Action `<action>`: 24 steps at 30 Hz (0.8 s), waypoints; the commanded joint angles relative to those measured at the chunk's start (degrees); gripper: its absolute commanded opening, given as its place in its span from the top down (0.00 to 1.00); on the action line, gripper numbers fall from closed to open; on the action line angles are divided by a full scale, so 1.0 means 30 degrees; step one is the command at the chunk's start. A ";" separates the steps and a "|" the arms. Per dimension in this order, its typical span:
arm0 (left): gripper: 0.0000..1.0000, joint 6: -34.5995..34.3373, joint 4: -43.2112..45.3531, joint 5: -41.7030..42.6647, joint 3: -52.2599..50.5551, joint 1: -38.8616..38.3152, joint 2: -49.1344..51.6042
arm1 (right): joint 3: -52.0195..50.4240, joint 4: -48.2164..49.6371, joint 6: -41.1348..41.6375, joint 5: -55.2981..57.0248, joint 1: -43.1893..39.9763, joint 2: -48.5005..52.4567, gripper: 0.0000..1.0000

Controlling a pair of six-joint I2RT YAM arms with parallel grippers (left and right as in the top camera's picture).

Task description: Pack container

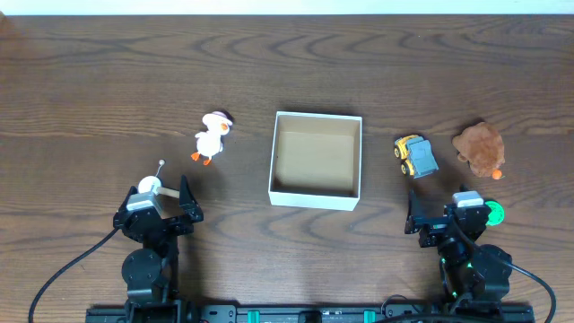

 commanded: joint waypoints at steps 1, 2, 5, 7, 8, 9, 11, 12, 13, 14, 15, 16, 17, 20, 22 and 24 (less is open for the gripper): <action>0.02 0.0168 -0.0801 -0.0153 -0.0335 -0.0080 0.0029 | -0.0051 -0.0051 0.0138 0.0117 0.0124 -0.0117 0.01; 0.02 0.0168 -0.0794 -0.0153 -0.0335 -0.0080 0.0029 | -0.0051 -0.0051 0.0138 0.0117 0.0124 -0.0117 0.01; 0.02 0.0168 -0.0794 -0.0153 -0.0335 -0.0080 0.0029 | -0.0051 -0.0051 0.0138 0.0117 0.0124 -0.0117 0.01; 0.02 0.0168 -0.0801 -0.0153 -0.0335 -0.0080 0.0029 | -0.0051 -0.0051 0.0138 0.0117 0.0124 -0.0117 0.01; 0.02 0.0168 -0.0801 -0.0153 -0.0335 -0.0080 0.0029 | -0.0051 -0.0051 0.0138 0.0117 0.0124 -0.0117 0.01; 0.02 0.0168 -0.0801 -0.0153 -0.0335 -0.0080 0.0029 | -0.0051 -0.0051 0.0138 0.0117 0.0124 -0.0117 0.01; 0.02 0.0168 -0.0801 -0.0153 -0.0335 -0.0080 0.0029 | -0.0051 -0.0051 0.0138 0.0117 0.0124 -0.0117 0.01; 0.02 0.0168 -0.0801 -0.0153 -0.0335 -0.0080 0.0029 | -0.0051 -0.0051 0.0146 0.0117 0.0124 -0.0117 0.01; 0.02 0.0168 -0.0801 -0.0153 -0.0335 -0.0080 0.0029 | -0.0051 -0.0051 0.0146 0.0117 0.0124 -0.0117 0.01; 0.02 0.0168 -0.0801 -0.0153 -0.0335 -0.0080 0.0029 | -0.0051 -0.0051 0.0138 0.0117 0.0124 -0.0117 0.01; 0.02 0.0168 -0.0794 -0.0153 -0.0335 -0.0080 0.0029 | -0.0051 -0.0051 0.0138 0.0117 0.0124 -0.0117 0.01; 0.02 0.0168 -0.0794 -0.0153 -0.0335 -0.0080 0.0029 | -0.0051 -0.0051 0.0146 0.0117 0.0124 -0.0117 0.01; 0.02 0.0168 -0.0787 -0.0153 -0.0335 -0.0080 0.0029 | -0.0051 -0.0051 0.0138 0.0117 0.0124 -0.0117 0.01; 0.02 0.0168 -0.0780 -0.0153 -0.0335 -0.0080 0.0029 | -0.0051 -0.0051 -0.0386 0.0605 0.0109 -0.0117 0.01; 0.02 0.0168 -0.0699 -0.0153 -0.0335 -0.0080 0.0029 | -0.0051 -0.0044 -0.0138 0.0372 0.0109 -0.0117 0.01; 0.02 0.0160 -0.0619 -0.0153 -0.0328 -0.0080 0.0029 | -0.0051 -0.0036 0.0146 0.0109 0.0109 -0.0117 0.01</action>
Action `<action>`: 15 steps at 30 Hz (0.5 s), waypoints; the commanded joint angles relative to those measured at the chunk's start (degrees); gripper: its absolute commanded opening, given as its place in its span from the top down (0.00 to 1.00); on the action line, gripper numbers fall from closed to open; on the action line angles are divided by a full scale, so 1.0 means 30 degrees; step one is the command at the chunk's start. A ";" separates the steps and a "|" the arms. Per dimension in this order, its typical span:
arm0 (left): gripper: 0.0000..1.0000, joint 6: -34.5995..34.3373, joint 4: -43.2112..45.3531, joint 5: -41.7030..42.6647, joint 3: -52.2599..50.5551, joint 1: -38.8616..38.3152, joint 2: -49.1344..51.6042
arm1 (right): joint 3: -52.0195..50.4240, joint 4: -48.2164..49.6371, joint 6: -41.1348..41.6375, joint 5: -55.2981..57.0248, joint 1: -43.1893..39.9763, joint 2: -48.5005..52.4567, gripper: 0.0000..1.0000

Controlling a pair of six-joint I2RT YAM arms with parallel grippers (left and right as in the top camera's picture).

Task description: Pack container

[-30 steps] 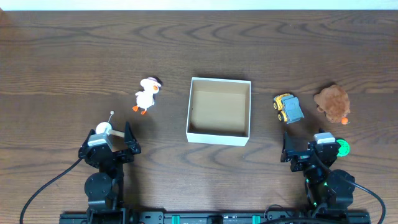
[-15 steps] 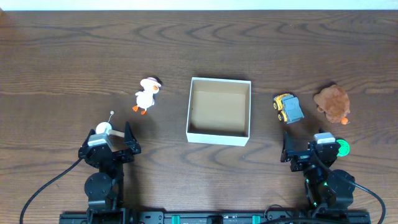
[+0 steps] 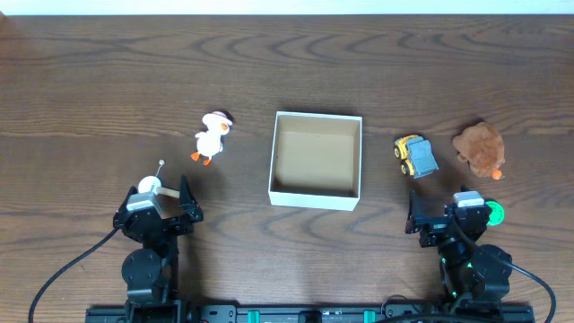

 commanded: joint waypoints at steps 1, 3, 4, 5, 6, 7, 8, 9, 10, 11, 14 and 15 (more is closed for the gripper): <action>0.02 0.0117 -0.0539 -0.0138 -0.0328 -0.0080 0.0029 | -0.0051 -0.0036 0.0189 -0.0066 0.0109 -0.0117 0.01; 0.02 -0.0474 0.0036 -0.0138 -0.0328 -0.0080 0.0029 | -0.0051 0.0058 0.0554 -0.0087 0.0109 -0.0117 0.01; 0.02 -0.0998 0.0430 -0.0138 -0.0328 -0.0080 0.0029 | -0.0051 0.0051 0.1020 -0.0058 0.0109 -0.0117 0.01; 0.02 -0.1348 0.0627 -0.0138 -0.0291 -0.0080 0.0029 | -0.0051 0.0007 0.1253 -0.0066 0.0109 -0.0117 0.01; 0.02 -0.1508 0.0583 -0.0095 -0.0226 -0.0080 0.0029 | -0.0051 -0.0044 0.1282 -0.0073 0.0109 -0.0102 0.01; 0.02 -0.1508 0.0510 0.0058 -0.0146 -0.0080 0.0051 | -0.0051 -0.0044 0.1275 -0.0051 0.0109 -0.0080 0.01; 0.02 -0.1515 0.0474 0.0255 -0.0036 -0.0080 0.0146 | -0.0051 -0.0022 0.1392 0.0189 0.0109 -0.0022 0.01; 0.02 -0.1523 0.0474 0.0291 0.0073 -0.0080 0.0291 | -0.0007 -0.0015 0.1734 0.0517 0.0109 0.0044 0.01; 0.02 -0.1574 0.0474 0.0284 0.0197 -0.0080 0.0495 | 0.0029 -0.0007 0.2091 0.0845 0.0109 0.0153 0.01; 0.02 -0.1574 0.0481 0.0284 0.0386 -0.0080 0.0816 | 0.0131 0.0000 0.2382 0.1042 0.0109 0.0313 0.01; 0.02 -0.1574 0.0481 0.0291 0.1042 -0.0080 0.2098 | 0.0546 0.0000 0.2550 0.1151 0.0109 0.1137 0.01; 0.02 -0.1574 0.0481 0.0284 0.1370 -0.0080 0.2725 | 0.0780 0.0007 0.2550 0.1151 0.0109 0.1559 0.01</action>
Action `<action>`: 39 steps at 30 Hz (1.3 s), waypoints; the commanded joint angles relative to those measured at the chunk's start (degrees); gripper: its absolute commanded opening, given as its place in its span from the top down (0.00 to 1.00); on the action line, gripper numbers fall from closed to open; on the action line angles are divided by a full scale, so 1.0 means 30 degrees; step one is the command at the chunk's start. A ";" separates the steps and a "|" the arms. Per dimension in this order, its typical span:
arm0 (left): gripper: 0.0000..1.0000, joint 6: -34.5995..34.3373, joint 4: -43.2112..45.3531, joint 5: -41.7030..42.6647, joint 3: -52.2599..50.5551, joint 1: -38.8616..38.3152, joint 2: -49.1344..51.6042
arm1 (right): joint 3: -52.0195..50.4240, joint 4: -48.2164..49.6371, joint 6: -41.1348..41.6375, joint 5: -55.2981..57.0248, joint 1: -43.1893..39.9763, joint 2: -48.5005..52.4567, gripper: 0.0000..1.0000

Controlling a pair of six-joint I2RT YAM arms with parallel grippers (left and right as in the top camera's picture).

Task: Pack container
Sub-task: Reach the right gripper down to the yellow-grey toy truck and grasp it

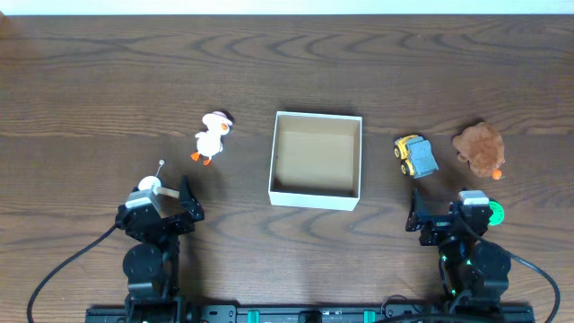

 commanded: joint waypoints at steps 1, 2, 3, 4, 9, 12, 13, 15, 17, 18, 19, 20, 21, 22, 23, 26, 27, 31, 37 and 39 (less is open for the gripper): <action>0.02 -0.0204 0.0036 0.0255 0.1508 -0.0080 0.1661 | 0.0984 0.0000 0.0729 0.0481 0.0109 0.1202 0.01; 0.02 -0.0204 0.0036 0.0255 0.1923 -0.0080 0.2382 | 0.1290 0.0029 0.0729 0.0532 0.0109 0.1734 0.01; 0.02 -0.0197 0.0044 0.0255 0.2368 -0.0080 0.3155 | 0.1698 0.0073 0.0729 0.0619 0.0109 0.2426 0.01; 0.02 -0.0197 0.0044 0.0255 0.2827 -0.0080 0.3927 | 0.2106 0.0138 0.0721 0.0678 0.0102 0.3067 0.01; 0.02 -0.0197 0.0036 0.0255 0.5158 -0.0080 0.7635 | 0.4561 0.0495 0.0277 0.1071 0.0087 0.6594 0.01; 0.02 -0.0197 0.0015 0.0262 0.6790 -0.0080 0.9763 | 0.6535 0.0459 -0.0226 0.1049 0.0087 0.9078 0.01; 0.02 -0.0197 -0.0182 0.0262 0.7439 -0.0080 1.0440 | 0.7293 0.0342 -0.0240 0.1049 0.0087 0.9959 0.01; 0.02 -0.0197 -0.1107 0.0255 0.8735 -0.0080 1.1511 | 0.8692 -0.0036 -0.0299 0.1064 0.0087 1.1504 0.01; 0.02 -0.0189 -0.2732 0.0248 1.0448 -0.0073 1.2677 | 1.0324 -0.0634 -0.0430 0.1078 0.0073 1.3282 0.01; 0.02 -0.0102 -0.3534 0.0240 1.1329 -0.0073 1.3253 | 1.1154 -0.1027 -0.0430 0.1071 0.0073 1.4156 0.01; 0.02 0.0044 -0.4051 0.0248 1.1941 -0.0073 1.3631 | 1.1897 -0.1450 -0.0430 0.1064 0.0073 1.4885 0.01; 0.02 0.0291 -0.4728 0.0248 1.2772 -0.0058 1.4149 | 1.2764 -0.2047 -0.0430 0.1064 0.0073 1.5701 0.01; 0.02 0.0539 -0.5472 0.0240 1.3639 -0.0058 1.4630 | 1.3646 -0.2681 -0.0430 0.1064 0.0066 1.6546 0.01; 0.02 0.0758 -0.6608 0.0240 1.4899 -0.0022 1.5344 | 1.4979 -0.3752 -0.0430 0.1049 0.0066 1.7748 0.01; 0.02 0.0831 -0.7184 0.0240 1.5497 0.0029 1.5693 | 1.5795 -0.4495 -0.0423 0.1027 0.0066 1.8447 0.01; 0.02 0.0816 -0.9734 0.0248 1.7719 0.0364 1.7063 | 1.8476 -0.7016 -0.0423 0.1013 0.0073 2.0546 0.01; 0.02 0.0816 -1.0710 0.0255 1.8462 0.0525 1.7566 | 1.9445 -0.7912 -0.0423 0.0816 0.0073 2.1230 0.01; 0.02 0.0809 -1.3981 0.0270 2.0516 0.1209 1.9161 | 2.1828 -0.9391 -0.0437 -0.1078 0.0080 2.2841 0.01; 0.02 0.0816 -1.6327 0.1224 2.1281 0.2186 2.0553 | 2.2658 -0.8823 0.1326 -0.0627 0.0095 2.3227 0.01; 0.02 0.0809 -1.6589 0.1741 2.1281 0.2426 2.0968 | 2.3001 -0.9435 0.2127 0.0386 0.0095 2.3758 0.01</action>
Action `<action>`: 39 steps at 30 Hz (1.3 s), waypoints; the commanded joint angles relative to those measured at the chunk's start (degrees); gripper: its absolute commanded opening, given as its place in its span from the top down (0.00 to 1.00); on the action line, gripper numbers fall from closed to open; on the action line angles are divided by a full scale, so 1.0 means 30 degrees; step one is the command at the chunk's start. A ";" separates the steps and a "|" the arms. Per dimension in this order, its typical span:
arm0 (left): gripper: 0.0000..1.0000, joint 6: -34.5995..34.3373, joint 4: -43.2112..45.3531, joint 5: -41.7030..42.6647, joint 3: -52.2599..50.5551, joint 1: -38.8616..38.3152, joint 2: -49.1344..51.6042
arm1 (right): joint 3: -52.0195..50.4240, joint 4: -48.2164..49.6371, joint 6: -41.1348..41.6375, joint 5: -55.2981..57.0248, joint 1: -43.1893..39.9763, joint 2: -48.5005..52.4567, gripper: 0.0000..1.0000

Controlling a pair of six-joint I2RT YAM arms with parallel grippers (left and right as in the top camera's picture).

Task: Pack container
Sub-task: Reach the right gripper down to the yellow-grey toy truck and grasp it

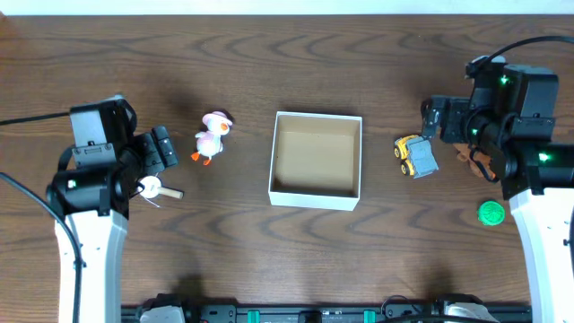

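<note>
An open white box (272,170) with a brown floor sits mid-table with nothing in it. A white duck toy (212,136) stands to its left, and a yellow and grey toy truck (416,155) lies to its right. My left gripper (172,149) hovers just left of the duck, open with nothing in it. The right gripper (428,119) hangs above and slightly behind the truck, fingers apart and holding nothing. The brown plush (466,154) is mostly hidden under the right arm.
A white ball on a wooden stick (154,188) lies below the left gripper. Near the right arm's base, a green disc (491,213) rests on the table. Both arms reach in from the front corners.
Both arms have risen from their folded pose at the front edge. The left gripper is now beside the duck, the right one over the truck. No object has moved.
At all three earlier moments both arms sat folded near the front edge, with only a slight shift at the last one. The toys and box kept their places. Now both arms are extended toward the duck and the truck.
</note>
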 commanded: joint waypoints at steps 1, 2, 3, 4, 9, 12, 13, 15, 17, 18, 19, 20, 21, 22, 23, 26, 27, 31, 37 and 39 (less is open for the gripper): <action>0.02 0.0291 -0.0372 0.0991 0.0452 0.0466 0.0729 | 0.0954 -0.0867 0.1858 0.1392 0.0095 0.1027 0.01; 0.02 0.0299 -0.0459 0.0976 0.0452 0.0510 0.0933 | 0.1239 -0.1377 0.1909 0.1370 0.0095 0.1479 0.01; 0.02 0.0299 -0.0561 0.0984 0.0452 0.0590 0.1166 | 0.1494 -0.1858 0.1982 0.1377 0.0095 0.1916 0.01; 0.02 0.0299 -0.0612 0.0976 0.0452 0.0619 0.1355 | 0.1807 -0.2441 0.2135 0.1377 0.0095 0.2470 0.01; 0.02 0.0299 -0.0714 0.0984 0.0466 0.0692 0.2193 | 0.3220 -0.4554 0.2208 0.1355 0.0095 0.5064 0.01; 0.02 0.0299 -0.0714 0.0976 0.0539 0.0692 0.2499 | 0.3708 -0.5056 0.2193 0.1348 0.0095 0.6317 0.01; 0.02 0.0299 -0.0656 0.0969 0.0539 0.0692 0.2572 | 0.3723 -0.5093 0.2186 0.1319 0.0095 0.6615 0.01; 0.02 0.0299 -0.0590 0.0969 0.0539 0.0692 0.2739 | 0.3723 -0.5129 0.2186 0.1282 0.0095 0.7249 0.01; 0.02 0.0299 -0.0539 0.0962 0.0539 0.0692 0.2856 | 0.3723 -0.5180 0.2157 0.1282 0.0095 0.7919 0.01; 0.02 0.0299 -0.0488 0.0969 0.0539 0.0692 0.2892 | 0.3723 -0.5209 0.2069 0.1217 0.0102 0.8240 0.01; 0.02 0.0299 -0.0430 0.0962 0.0539 0.0692 0.2922 | 0.3723 -0.5282 0.1887 0.1202 0.0131 0.8648 0.01; 0.02 0.0291 -0.0379 0.0969 0.0539 0.0692 0.2936 | 0.3723 -0.5399 0.1770 0.1209 0.0182 0.9012 0.01; 0.02 0.0291 -0.0321 0.0976 0.0539 0.0692 0.2943 | 0.3723 -0.5566 0.1537 0.1209 0.0262 0.9479 0.01; 0.02 0.0291 -0.0255 0.0969 0.0539 0.0692 0.2943 | 0.3723 -0.5719 0.1290 0.1209 0.0350 0.9894 0.01; 0.02 0.0291 -0.0204 0.0976 0.0539 0.0692 0.2943 | 0.3723 -0.5880 0.0969 0.1231 0.0474 1.0411 0.01; 0.02 0.0291 -0.0044 0.0976 0.0539 0.0692 0.2943 | 0.3723 -0.6273 0.0255 0.1617 0.0780 1.1752 0.01; 0.02 0.0291 0.0015 0.0976 0.0539 0.0692 0.2943 | 0.3723 -0.6433 -0.0007 0.1887 0.0896 1.2174 0.01; 0.02 0.0291 0.0109 0.0969 0.0539 0.0692 0.2943 | 0.3723 -0.6827 -0.1217 0.2841 0.1260 1.3223 0.01; 0.02 0.0299 0.0124 0.0969 0.0539 0.0692 0.2943 | 0.3723 -0.6790 -0.2484 0.3381 0.1377 1.3653 0.01; 0.02 0.0291 0.0168 0.0969 0.0539 0.0692 0.2943 | 0.3723 -0.6754 -0.3060 0.3388 0.1370 1.3653 0.03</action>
